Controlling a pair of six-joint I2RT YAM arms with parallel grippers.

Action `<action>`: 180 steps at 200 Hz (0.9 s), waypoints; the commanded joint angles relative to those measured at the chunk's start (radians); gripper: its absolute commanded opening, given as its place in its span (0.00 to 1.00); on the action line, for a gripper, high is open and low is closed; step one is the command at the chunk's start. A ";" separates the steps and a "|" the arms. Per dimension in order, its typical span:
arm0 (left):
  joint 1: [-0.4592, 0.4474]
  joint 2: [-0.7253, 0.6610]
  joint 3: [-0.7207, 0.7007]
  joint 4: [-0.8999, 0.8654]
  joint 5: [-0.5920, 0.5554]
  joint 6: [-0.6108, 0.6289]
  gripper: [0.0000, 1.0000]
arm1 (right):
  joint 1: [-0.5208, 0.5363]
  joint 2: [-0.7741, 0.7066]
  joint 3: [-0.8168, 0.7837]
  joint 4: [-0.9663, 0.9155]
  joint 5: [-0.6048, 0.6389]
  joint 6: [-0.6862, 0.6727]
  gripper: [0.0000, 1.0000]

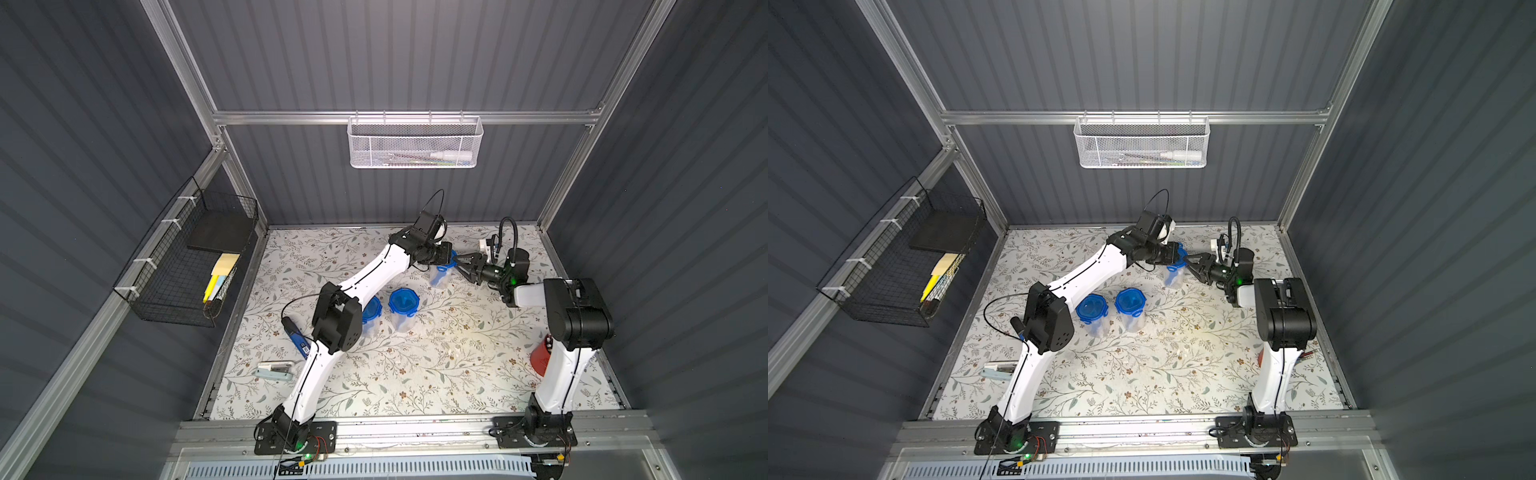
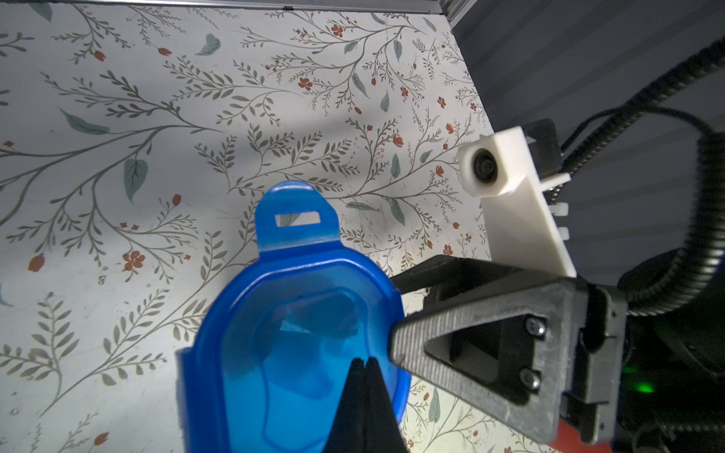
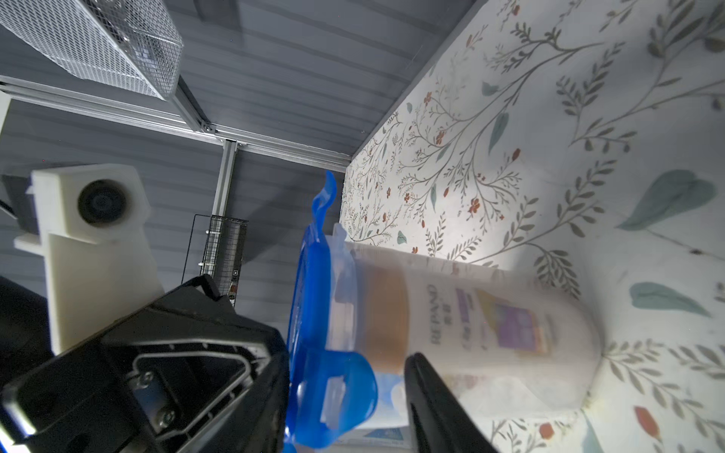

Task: Take out toiletry kits
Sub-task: Unfasten the latch on the container.

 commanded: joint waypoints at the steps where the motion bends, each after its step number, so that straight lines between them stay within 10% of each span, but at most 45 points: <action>1: 0.006 0.051 -0.031 -0.046 0.003 -0.011 0.00 | 0.001 0.008 -0.004 0.168 -0.028 0.077 0.49; 180: 0.016 0.123 -0.074 -0.115 -0.032 -0.014 0.00 | -0.027 -0.010 -0.064 0.328 -0.023 0.168 0.38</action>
